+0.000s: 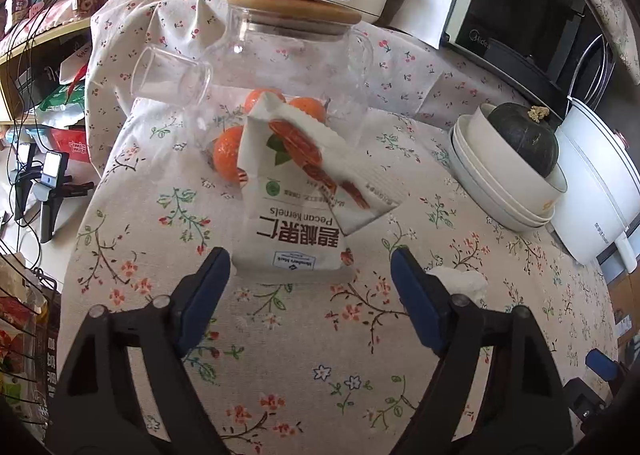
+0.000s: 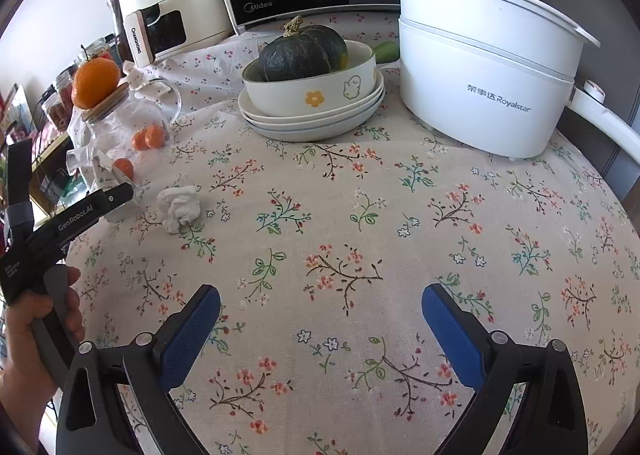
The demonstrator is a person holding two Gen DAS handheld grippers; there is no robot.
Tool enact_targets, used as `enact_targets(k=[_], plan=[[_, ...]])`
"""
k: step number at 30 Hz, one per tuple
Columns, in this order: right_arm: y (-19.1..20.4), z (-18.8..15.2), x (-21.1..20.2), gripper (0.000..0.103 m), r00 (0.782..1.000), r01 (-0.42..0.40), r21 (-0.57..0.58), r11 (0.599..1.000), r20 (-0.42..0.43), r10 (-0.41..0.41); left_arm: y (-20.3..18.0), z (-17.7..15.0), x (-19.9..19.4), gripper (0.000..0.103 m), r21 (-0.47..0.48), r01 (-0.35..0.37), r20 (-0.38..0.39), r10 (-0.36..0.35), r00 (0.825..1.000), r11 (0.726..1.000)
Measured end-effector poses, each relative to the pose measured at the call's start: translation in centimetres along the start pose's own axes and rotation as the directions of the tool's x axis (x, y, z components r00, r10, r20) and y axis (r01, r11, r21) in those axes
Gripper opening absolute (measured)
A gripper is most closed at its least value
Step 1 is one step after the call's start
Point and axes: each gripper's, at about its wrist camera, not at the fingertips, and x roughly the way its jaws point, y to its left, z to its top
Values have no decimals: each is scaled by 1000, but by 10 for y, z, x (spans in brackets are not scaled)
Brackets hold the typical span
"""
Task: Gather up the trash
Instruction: 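Grasp the white pecan-kernel bag with the left gripper while the right gripper grasps the crumpled tissue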
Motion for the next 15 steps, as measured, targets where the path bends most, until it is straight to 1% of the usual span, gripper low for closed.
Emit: enact_targets(k=[2, 3, 7, 10, 15], plan=[[6, 1, 5, 102, 1000, -1, -9, 1000, -1, 1, 3, -1, 6, 69, -9, 4, -19, -4, 1000, 1000], [10, 2, 7, 102, 1000, -2, -11, 1000, 0, 2, 4, -1, 9, 67, -12, 5, -27, -6, 1000, 1000], [21, 6, 14, 102, 1000, -8, -13, 1000, 3, 8, 7, 0, 10, 66, -15, 26, -23, -26, 999, 1000], [31, 7, 19, 102, 1000, -13, -17, 1000, 10, 13, 7, 0, 10, 63, 7, 39, -27, -38, 999, 999], [48, 11, 29, 102, 1000, -17, -29, 999, 13, 18, 13, -2, 4, 62, 20, 55, -42, -54, 998, 998]])
